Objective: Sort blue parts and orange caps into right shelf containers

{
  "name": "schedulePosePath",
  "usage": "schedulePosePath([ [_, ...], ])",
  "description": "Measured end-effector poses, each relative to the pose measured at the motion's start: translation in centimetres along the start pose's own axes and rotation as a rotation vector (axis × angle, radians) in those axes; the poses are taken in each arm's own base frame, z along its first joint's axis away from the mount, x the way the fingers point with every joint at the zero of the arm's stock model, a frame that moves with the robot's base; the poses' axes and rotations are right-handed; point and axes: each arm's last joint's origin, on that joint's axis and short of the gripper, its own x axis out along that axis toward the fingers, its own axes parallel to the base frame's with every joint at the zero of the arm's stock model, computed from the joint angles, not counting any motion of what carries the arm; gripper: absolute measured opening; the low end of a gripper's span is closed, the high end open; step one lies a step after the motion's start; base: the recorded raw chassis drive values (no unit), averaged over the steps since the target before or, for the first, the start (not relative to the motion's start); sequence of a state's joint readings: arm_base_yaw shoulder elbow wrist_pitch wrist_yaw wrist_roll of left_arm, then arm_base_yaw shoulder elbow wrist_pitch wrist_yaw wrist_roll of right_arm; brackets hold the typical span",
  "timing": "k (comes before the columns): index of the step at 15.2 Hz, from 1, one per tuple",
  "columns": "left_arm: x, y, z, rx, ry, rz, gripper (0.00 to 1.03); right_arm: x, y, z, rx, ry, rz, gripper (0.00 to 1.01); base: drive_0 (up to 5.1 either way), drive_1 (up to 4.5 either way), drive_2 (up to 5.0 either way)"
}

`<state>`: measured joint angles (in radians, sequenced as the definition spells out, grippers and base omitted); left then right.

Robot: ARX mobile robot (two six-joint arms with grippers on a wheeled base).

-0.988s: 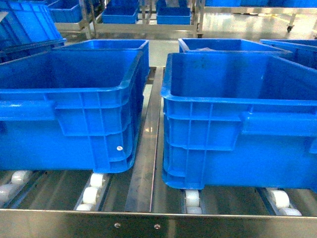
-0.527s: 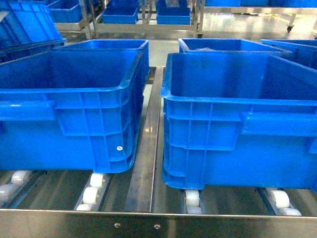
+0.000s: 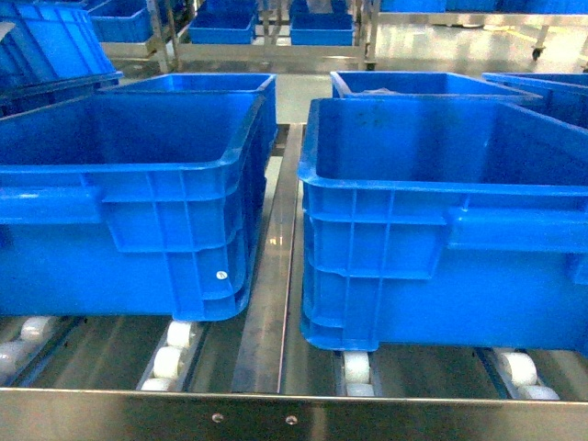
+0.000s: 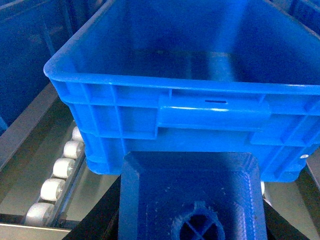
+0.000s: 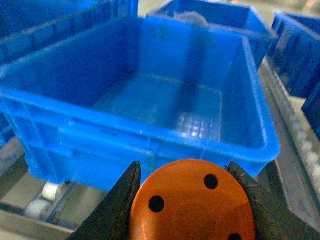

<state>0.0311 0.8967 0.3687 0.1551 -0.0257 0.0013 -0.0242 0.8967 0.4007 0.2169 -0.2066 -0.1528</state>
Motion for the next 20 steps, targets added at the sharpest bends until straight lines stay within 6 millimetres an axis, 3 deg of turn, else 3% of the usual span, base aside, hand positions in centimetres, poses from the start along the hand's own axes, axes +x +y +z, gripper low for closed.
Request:
schedulePosePath([
  [2,0.0,0.0,0.0,0.000,0.000,0.000,0.44,0.4,-0.4,3.3,-0.001,-0.174,-0.034,0.43,0.0,0.00,0.0],
  [3,0.0,0.0,0.0,0.000,0.000,0.000,0.44,1.7,-0.4,4.3,0.001,-0.257,-0.053,0.43,0.0,0.00,0.0],
  [5,0.0,0.0,0.0,0.000,0.000,0.000,0.44,5.9,-0.4,3.7,0.041,-0.256,-0.016,0.57,0.0,0.00,0.0],
  [7,0.0,0.0,0.0,0.000,0.000,0.000,0.44,9.0,-0.6,1.3,0.099,-0.152,-0.015,0.75,0.0,0.00,0.0],
  [9,0.0,0.0,0.0,0.000,0.000,0.000,0.44,7.8,-1.2,0.2,0.124,-0.127,-0.017,0.97,0.0,0.00,0.0],
  [10,0.0,0.0,0.0,0.000,0.000,0.000,0.44,7.0,-1.3,0.6,0.121,-0.154,-0.018,1.00,0.0,0.00,0.0],
  [12,0.0,0.0,0.0,0.000,0.000,0.000,0.44,5.0,-1.1,1.0,0.107,-0.204,0.003,0.98,0.0,0.00,0.0],
  [14,0.0,0.0,0.0,0.000,-0.004,0.004,0.44,3.9,-0.3,0.1,0.100,-0.162,0.044,0.98,0.0,0.00,0.0],
  [15,0.3,-0.5,0.4,0.046,-0.094,0.146,0.44,3.6,0.0,-0.2,0.091,-0.157,0.057,0.98,0.0,0.00,0.0],
  [17,1.2,-0.7,2.2,0.073,-0.160,0.331,0.44,3.6,0.0,-0.1,0.084,-0.163,0.057,0.98,0.0,0.00,0.0],
  [19,2.5,-0.6,5.1,0.072,-0.225,0.335,0.44,3.6,0.0,-0.1,0.084,-0.164,0.057,0.98,0.0,0.00,0.0],
  [20,6.0,-0.9,8.1,0.099,-0.297,0.299,0.44,3.6,0.0,-0.1,0.083,-0.164,0.057,0.98,0.0,0.00,0.0],
])
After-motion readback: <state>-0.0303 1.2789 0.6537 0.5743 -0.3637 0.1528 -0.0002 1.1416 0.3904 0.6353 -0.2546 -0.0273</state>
